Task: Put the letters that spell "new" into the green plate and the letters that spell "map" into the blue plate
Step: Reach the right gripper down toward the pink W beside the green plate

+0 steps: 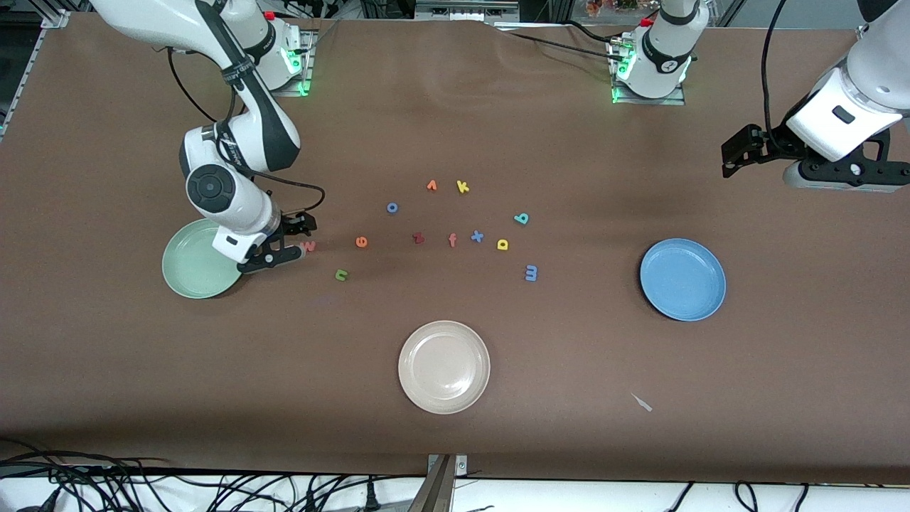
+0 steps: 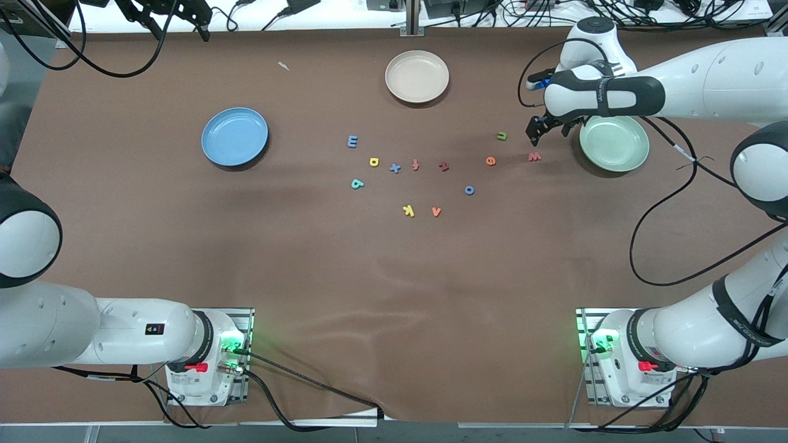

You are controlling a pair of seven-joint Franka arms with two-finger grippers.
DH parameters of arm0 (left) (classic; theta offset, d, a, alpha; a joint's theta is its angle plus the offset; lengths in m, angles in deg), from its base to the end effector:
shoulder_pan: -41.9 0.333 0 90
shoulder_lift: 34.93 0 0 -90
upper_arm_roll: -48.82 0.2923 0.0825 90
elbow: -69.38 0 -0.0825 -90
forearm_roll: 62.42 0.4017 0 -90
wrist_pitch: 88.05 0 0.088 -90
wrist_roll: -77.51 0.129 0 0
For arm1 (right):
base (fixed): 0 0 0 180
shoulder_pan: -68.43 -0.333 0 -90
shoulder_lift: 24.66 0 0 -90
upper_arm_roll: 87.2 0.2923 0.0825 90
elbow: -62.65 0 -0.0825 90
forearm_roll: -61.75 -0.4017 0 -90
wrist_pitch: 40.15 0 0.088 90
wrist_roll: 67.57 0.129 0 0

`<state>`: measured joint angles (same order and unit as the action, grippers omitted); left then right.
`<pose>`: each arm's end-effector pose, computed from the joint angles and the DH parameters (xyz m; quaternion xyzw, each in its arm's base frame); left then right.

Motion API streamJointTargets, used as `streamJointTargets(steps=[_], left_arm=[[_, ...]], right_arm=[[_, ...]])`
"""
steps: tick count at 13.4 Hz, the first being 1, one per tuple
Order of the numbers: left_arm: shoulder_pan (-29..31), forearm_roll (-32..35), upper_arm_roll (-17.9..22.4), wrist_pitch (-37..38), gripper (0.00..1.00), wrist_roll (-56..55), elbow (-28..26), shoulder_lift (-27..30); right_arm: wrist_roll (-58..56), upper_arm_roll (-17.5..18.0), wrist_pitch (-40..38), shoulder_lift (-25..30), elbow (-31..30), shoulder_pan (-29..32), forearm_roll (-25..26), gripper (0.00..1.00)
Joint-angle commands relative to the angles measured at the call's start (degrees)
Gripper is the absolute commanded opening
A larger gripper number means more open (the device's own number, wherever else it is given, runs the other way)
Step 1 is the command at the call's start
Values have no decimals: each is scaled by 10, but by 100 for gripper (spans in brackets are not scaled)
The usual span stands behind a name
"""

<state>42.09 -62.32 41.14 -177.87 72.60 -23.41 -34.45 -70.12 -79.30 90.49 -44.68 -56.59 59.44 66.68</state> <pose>0.5622 -0.0739 0.5595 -0.9995 0.0225 0.0215 0.0038 0.5463 0.1644 0.1900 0.9779 0.1959 -0.0714 0.0158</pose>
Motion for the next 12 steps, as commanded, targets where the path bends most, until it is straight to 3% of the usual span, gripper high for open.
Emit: streamJointTargets(steps=[1,8,10,12], left_arm=[[-2,-6,2,9,100,-4,10,-2],[-2,-8,4,8,100,-5,10,-4],[-9,-7,2,9,100,-4,10,-21],[-13,-7,3,8,100,-4,10,-37]], right_arm=[[-99,0,8,-12,-5,1,9,100],[-344,0,57,-28,-13,1,11,100],[-443,-2,84,-41,-13,3,12,100],[-473,-2,103,-53,-13,3,24,100]])
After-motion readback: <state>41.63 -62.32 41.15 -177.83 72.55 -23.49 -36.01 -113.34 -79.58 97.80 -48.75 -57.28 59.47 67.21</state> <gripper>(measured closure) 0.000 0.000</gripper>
